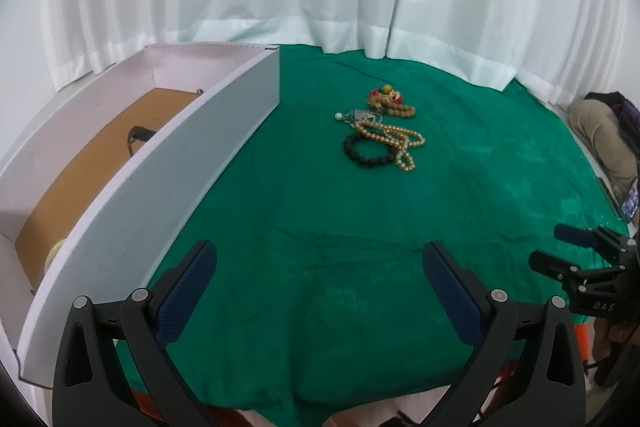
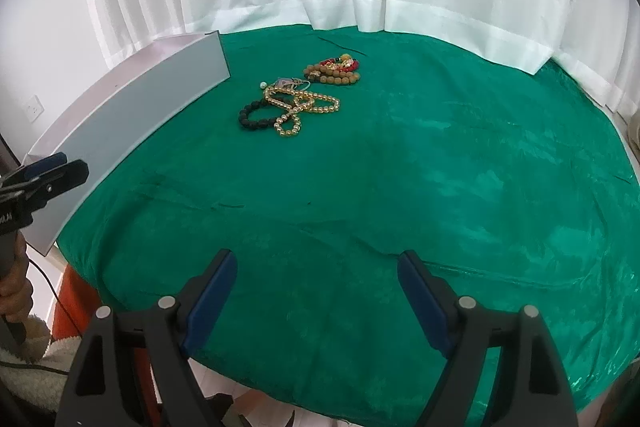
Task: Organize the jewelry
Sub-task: 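Grasp the gold bead necklace with the right gripper and lift it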
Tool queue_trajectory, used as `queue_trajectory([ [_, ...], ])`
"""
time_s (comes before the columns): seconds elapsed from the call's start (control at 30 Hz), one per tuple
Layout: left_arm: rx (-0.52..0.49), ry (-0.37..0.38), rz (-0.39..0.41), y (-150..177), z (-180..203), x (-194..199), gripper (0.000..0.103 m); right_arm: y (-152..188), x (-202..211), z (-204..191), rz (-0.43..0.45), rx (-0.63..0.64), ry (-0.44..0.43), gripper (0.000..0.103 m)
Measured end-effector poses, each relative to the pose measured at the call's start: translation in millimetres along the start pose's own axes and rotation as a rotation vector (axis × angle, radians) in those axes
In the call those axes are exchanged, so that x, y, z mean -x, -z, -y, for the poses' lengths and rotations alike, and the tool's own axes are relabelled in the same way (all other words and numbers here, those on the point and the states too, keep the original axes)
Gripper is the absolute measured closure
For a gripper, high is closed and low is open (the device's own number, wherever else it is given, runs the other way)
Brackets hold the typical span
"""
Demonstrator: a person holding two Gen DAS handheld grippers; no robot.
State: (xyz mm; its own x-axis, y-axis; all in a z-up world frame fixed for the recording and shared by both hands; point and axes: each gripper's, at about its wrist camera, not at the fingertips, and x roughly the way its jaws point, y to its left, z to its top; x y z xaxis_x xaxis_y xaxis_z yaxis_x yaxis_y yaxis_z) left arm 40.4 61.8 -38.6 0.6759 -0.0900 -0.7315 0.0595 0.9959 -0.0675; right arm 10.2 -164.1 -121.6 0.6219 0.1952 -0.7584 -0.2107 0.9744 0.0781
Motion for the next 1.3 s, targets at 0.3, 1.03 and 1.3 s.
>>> queue_trajectory([
  [0.3, -0.008, -0.032, -0.013, -3, -3, -3, 0.0, -41, -26, 25, -0.082, -0.033, -0.059, 0.019],
  [1.03, 0.032, -0.072, -0.064, 6, -17, -12, 0.0, -176, -213, -21, -0.316, -0.024, -0.191, 0.065],
  [1.3, 0.031, -0.075, -0.087, 7, -15, -19, 0.0, -175, -173, -3, -0.22, -0.068, -0.249, 0.095],
])
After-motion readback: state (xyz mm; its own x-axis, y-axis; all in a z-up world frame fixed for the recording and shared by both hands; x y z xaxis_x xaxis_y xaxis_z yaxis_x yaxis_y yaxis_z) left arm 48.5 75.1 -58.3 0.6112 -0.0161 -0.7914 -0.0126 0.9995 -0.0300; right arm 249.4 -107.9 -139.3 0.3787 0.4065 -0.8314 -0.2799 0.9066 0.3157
